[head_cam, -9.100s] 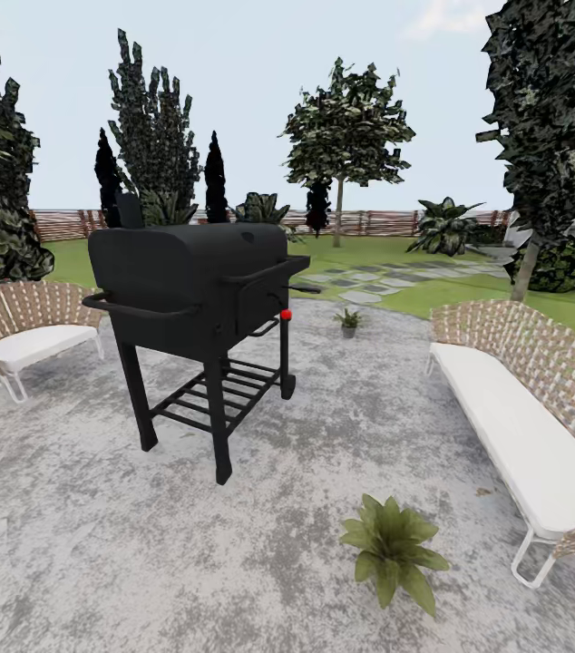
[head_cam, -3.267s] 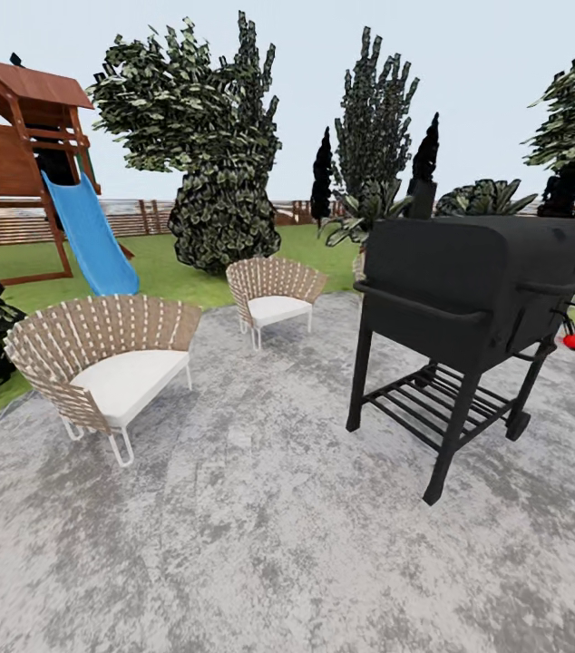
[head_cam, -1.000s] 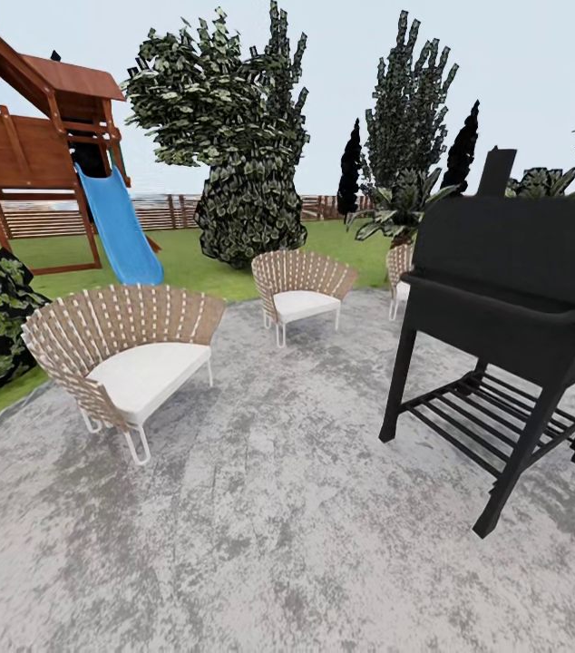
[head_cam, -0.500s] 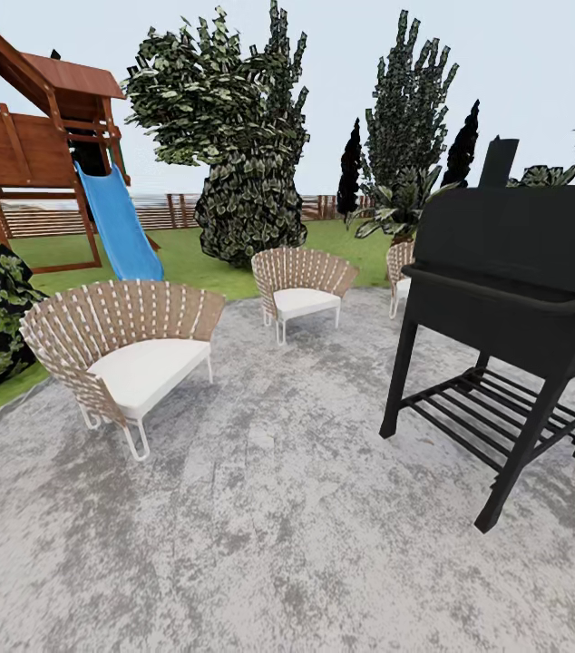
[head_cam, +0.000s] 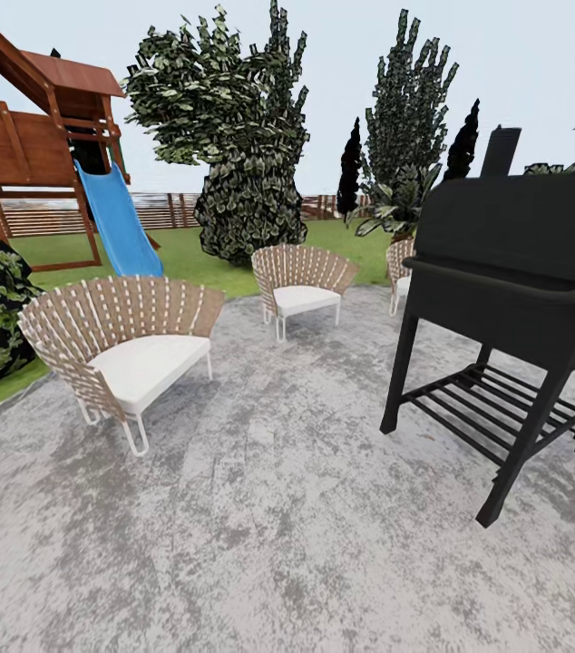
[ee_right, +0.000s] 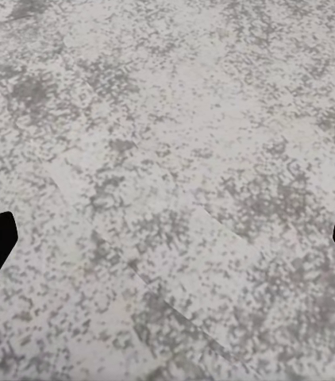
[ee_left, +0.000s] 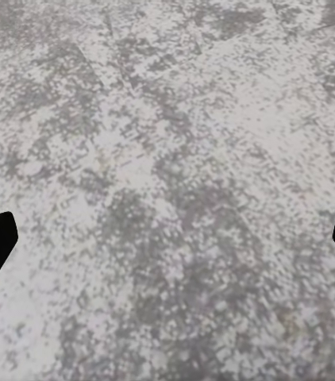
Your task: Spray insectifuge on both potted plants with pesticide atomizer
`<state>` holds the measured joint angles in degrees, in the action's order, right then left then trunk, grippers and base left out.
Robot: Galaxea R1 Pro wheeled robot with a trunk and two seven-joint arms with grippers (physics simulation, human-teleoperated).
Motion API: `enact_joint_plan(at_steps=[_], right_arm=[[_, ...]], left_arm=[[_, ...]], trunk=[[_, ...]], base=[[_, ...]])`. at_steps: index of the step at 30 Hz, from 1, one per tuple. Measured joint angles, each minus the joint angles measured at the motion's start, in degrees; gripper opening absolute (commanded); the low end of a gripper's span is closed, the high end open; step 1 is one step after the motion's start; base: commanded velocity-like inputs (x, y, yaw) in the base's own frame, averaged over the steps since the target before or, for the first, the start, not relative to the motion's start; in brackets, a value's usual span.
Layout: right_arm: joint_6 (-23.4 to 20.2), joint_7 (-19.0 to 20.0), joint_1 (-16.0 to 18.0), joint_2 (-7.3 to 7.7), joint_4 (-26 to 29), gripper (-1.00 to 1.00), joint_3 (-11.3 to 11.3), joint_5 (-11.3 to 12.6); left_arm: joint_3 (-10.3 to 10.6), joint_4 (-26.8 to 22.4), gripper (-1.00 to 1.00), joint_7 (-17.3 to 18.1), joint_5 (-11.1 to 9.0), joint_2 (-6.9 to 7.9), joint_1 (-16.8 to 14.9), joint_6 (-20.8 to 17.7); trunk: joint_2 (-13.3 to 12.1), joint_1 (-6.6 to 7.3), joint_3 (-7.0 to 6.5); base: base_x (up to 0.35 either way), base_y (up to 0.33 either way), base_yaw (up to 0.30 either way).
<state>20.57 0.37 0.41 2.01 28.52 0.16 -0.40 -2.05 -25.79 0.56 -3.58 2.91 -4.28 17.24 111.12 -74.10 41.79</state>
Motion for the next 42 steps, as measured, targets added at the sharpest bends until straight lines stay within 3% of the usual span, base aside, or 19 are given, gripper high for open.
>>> enact_joint_plan(at_steps=[19,42], right_arm=[[-0.09,-0.02,0.0,-0.29,0.18,1.0,-0.14,0.13],[-0.07,-0.06,0.0,-0.47,0.17,1.0,-0.08,0.08]], left_arm=[[-0.17,2.03,1.0,0.0,0.0,0.04,-0.01,0.0],[-0.17,2.11,1.0,0.0,-0.06,-0.01,0.0,0.0]], trunk=[[7.62,-4.17,3.47],[16.85,-9.23,9.49]], base=[[0.0,0.0,0.003],[0.0,0.0,0.02]])
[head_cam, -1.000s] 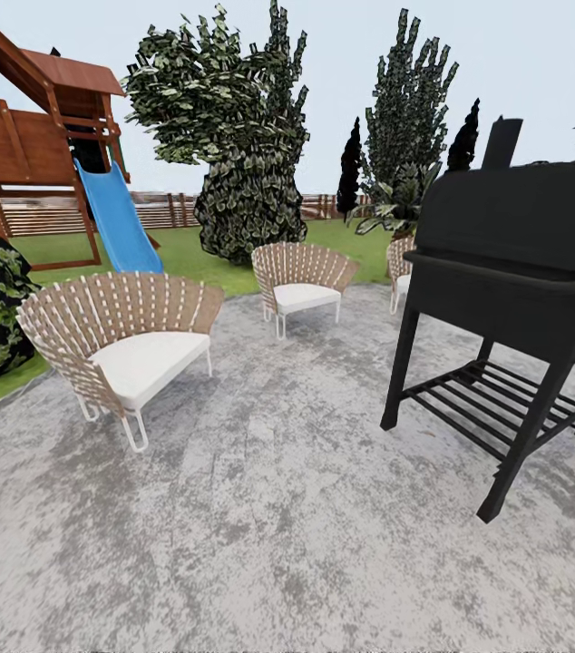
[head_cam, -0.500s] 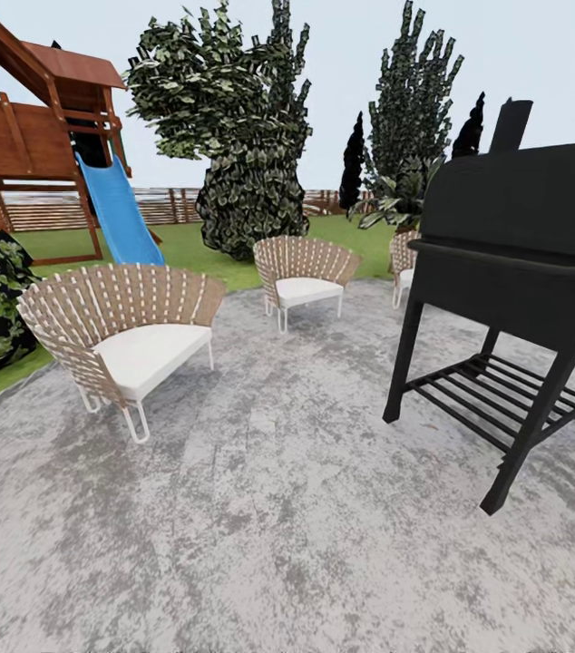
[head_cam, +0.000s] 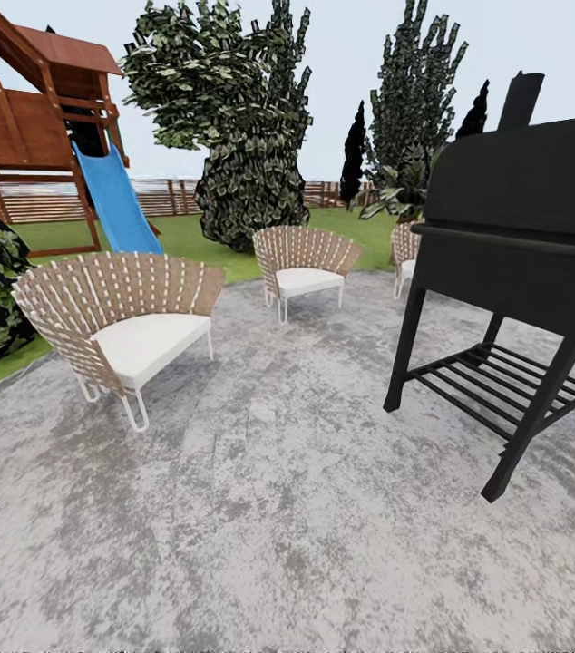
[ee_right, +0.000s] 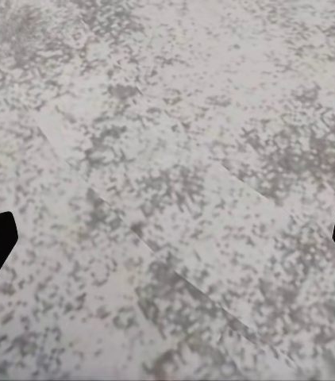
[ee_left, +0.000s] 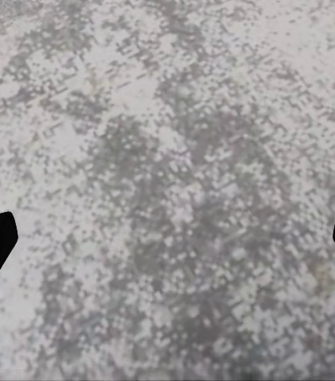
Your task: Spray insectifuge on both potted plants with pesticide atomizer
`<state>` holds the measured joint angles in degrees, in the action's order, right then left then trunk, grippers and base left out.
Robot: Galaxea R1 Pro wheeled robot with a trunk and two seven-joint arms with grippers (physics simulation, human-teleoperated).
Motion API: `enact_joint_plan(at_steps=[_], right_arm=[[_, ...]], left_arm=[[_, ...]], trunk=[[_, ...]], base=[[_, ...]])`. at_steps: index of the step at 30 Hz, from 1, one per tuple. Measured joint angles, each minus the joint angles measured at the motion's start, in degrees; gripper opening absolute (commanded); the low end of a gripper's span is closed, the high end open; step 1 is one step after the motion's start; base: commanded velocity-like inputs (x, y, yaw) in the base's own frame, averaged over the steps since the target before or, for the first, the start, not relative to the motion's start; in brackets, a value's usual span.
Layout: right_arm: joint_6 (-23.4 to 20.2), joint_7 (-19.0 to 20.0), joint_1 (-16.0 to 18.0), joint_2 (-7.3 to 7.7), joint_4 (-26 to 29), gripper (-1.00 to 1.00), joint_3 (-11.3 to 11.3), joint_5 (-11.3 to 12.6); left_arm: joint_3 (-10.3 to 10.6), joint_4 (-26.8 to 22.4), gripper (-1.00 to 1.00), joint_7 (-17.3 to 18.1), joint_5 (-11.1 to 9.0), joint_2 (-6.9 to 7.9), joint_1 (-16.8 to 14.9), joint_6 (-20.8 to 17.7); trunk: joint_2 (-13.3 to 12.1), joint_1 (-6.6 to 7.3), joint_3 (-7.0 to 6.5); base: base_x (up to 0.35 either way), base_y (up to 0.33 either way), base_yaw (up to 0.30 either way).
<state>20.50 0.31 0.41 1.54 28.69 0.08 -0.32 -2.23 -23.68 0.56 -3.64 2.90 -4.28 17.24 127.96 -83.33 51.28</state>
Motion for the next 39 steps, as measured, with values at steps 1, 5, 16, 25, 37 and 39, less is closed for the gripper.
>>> enact_joint_plan(at_steps=[1,5,16,25,37,39], right_arm=[[-0.01,0.0,0.0,-0.01,0.0,1.0,0.0,0.0],[0.04,0.0,0.0,-0.02,0.0,1.0,0.0,0.0],[0.07,0.12,0.0,0.03,0.0,1.0,0.06,-0.02],[0.05,0.16,0.0,0.02,-0.08,1.0,0.14,-0.08],[0.07,0.16,0.0,0.4,-0.17,1.0,0.15,-0.39],[0.07,0.16,0.0,0.39,-0.17,1.0,0.16,-0.4]], left_arm=[[0.0,0.0,1.0,0.0,0.01,0.0,-0.01,-0.02],[-0.02,0.0,1.0,0.0,0.05,-0.05,-0.02,-0.01],[-0.08,0.0,1.0,-0.08,0.06,-0.13,-0.01,0.0],[-0.09,0.0,1.0,-0.08,0.05,0.0,-0.02,0.0],[-0.09,0.0,1.0,-0.08,0.05,0.0,-0.02,0.0],[-0.09,0.0,1.0,-0.08,0.05,0.0,-0.03,0.0]], trunk=[[0.01,-0.01,0.09],[0.01,-0.01,0.45],[0.02,0.03,1.0],[0.02,0.03,1.01],[0.02,0.03,1.01],[0.02,0.03,1.01]], base=[[0.0,0.0,0.0],[0.0,0.0,0.0],[0.187,0.0,0.0],[0.327,0.0,0.0],[0.33,0.0,0.0],[0.331,0.002,0.0]])
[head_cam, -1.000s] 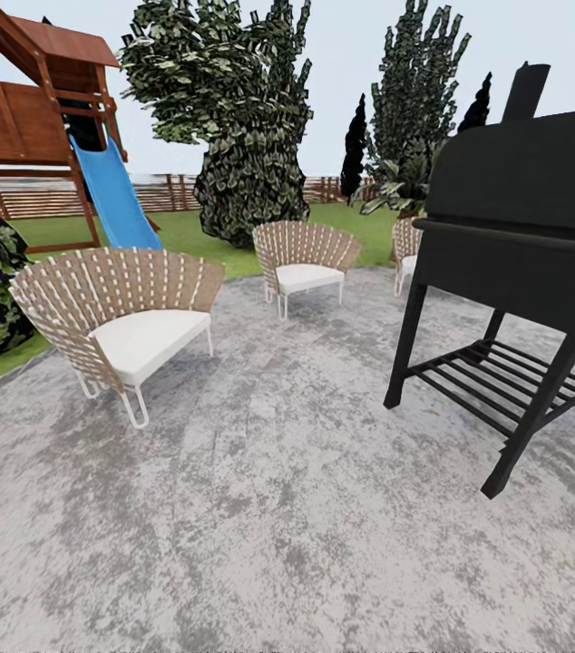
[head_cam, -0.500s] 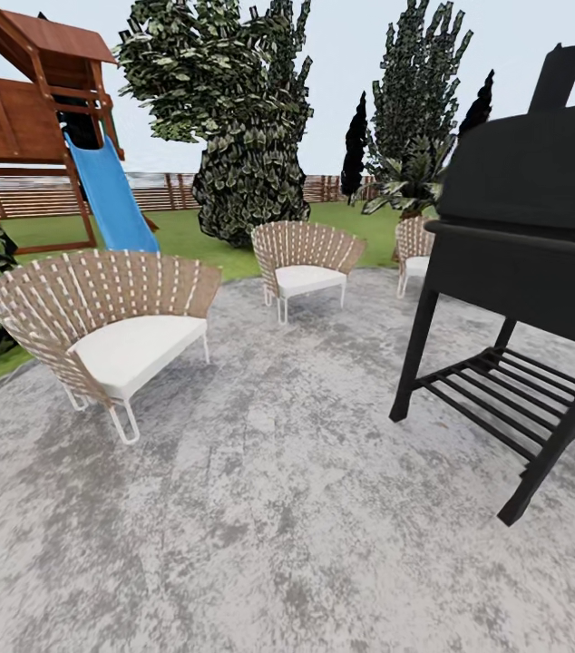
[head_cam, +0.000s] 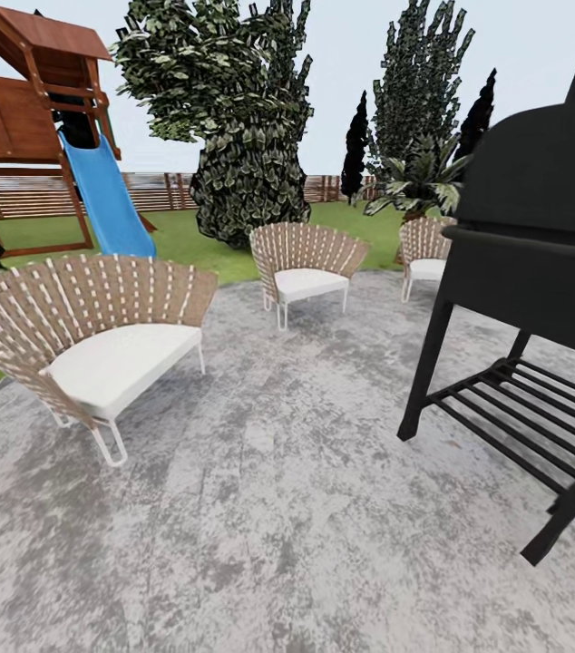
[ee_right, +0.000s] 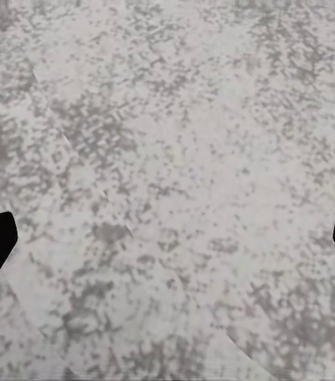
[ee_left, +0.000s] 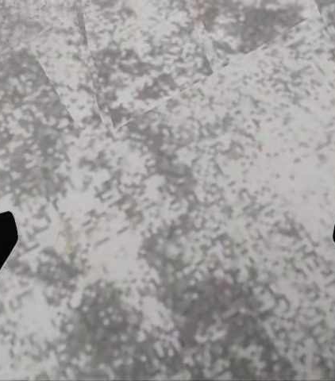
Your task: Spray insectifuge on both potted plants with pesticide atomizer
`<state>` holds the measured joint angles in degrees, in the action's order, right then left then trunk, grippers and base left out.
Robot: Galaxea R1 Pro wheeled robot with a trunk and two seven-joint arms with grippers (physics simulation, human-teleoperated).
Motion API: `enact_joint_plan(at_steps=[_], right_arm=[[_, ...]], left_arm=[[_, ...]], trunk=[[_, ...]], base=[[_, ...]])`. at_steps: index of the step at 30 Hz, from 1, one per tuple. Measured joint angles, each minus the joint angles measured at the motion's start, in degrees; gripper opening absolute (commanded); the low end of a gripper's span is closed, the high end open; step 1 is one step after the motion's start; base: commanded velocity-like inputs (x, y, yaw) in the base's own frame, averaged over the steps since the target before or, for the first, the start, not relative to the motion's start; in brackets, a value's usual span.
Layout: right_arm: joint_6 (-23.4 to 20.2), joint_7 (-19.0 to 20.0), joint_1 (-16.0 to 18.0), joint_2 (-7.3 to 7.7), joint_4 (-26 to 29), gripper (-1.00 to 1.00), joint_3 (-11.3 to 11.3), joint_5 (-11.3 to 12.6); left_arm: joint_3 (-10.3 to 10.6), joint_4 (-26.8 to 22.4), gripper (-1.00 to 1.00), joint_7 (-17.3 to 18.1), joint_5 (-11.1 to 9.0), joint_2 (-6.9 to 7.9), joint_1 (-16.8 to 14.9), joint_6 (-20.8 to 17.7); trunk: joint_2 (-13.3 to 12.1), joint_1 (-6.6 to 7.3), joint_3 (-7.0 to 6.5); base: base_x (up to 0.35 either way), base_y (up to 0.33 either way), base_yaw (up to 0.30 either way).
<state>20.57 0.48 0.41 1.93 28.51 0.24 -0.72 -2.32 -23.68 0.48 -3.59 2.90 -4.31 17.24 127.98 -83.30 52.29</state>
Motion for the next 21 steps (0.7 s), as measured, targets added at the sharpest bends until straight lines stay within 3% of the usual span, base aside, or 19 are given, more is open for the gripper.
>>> enact_joint_plan(at_steps=[21], right_arm=[[-0.01,-0.08,0.0,0.0,-1.43,1.0,-0.11,0.02]], left_arm=[[0.0,0.0,1.0,0.0,0.0,-0.05,0.02,0.0]], trunk=[[0.0,0.0,0.0]], base=[[0.333,0.003,0.0]])
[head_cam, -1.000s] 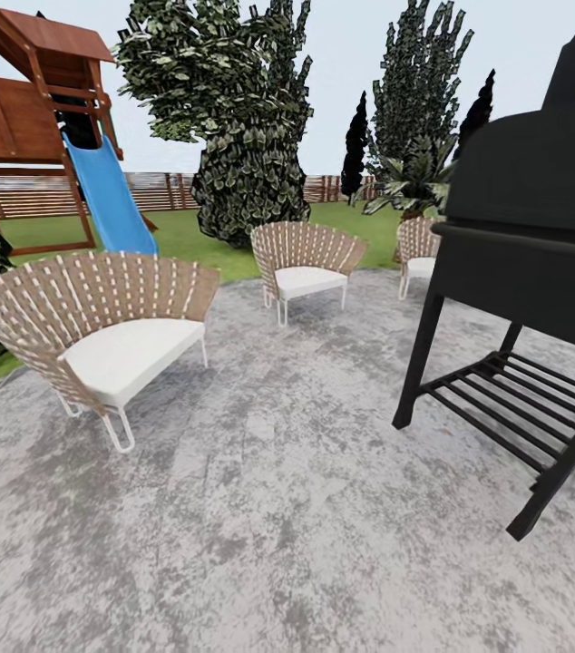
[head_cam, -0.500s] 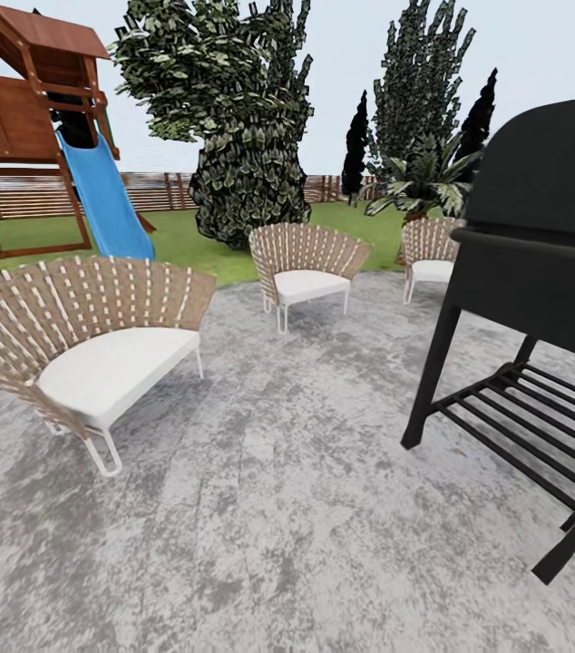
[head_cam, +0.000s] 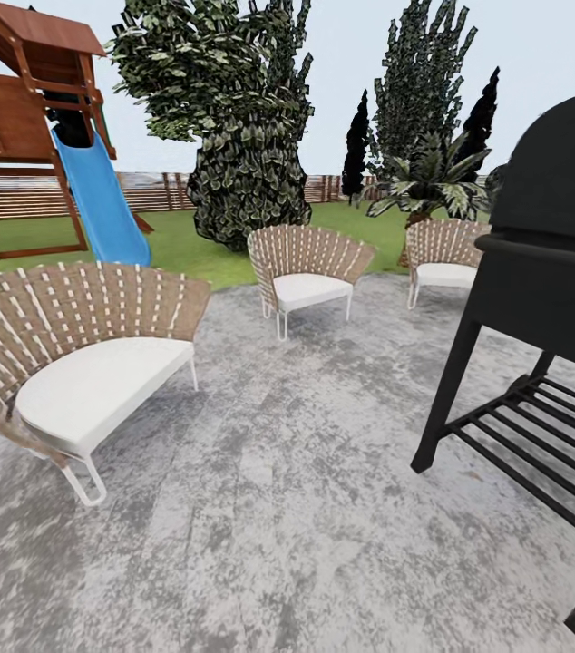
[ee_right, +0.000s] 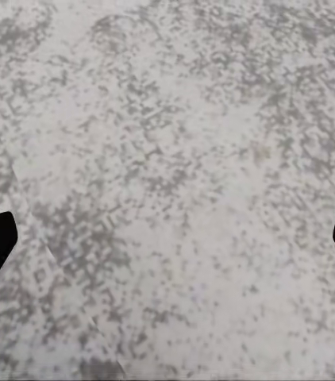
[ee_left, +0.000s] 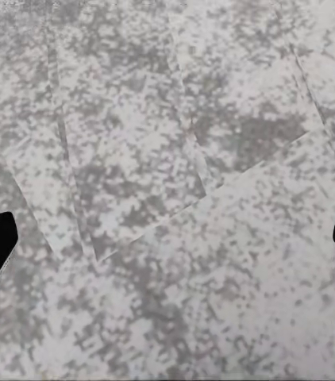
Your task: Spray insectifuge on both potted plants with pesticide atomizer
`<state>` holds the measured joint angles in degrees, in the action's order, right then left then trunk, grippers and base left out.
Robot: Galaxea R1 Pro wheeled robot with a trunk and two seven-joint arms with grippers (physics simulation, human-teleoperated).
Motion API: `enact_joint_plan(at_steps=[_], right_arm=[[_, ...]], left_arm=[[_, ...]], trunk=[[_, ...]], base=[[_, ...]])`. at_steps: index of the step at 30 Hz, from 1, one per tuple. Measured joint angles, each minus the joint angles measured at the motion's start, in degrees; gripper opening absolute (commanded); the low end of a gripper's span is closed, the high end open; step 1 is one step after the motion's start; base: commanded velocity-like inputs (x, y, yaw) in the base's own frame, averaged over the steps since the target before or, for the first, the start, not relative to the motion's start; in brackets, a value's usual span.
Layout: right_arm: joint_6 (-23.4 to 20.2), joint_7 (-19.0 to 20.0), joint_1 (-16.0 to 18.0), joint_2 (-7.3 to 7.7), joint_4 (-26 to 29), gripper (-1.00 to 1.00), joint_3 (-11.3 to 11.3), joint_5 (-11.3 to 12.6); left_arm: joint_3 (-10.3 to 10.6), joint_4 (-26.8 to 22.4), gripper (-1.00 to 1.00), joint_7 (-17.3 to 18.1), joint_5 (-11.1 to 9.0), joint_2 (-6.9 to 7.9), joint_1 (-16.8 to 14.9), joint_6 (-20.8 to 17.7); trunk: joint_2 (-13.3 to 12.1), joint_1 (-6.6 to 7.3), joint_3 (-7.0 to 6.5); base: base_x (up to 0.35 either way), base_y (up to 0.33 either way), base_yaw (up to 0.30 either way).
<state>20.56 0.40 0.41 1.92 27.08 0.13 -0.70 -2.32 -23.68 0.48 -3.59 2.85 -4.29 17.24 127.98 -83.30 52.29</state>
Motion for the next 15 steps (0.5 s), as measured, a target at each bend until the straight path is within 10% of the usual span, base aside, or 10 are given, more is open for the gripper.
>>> enact_joint_plan(at_steps=[15], right_arm=[[0.0,0.0,0.0,0.0,-0.33,1.0,-0.04,-0.02]], left_arm=[[0.0,0.0,1.0,0.0,0.0,0.03,-0.02,0.0]], trunk=[[0.0,0.0,0.0]], base=[[0.334,0.0,0.0]])
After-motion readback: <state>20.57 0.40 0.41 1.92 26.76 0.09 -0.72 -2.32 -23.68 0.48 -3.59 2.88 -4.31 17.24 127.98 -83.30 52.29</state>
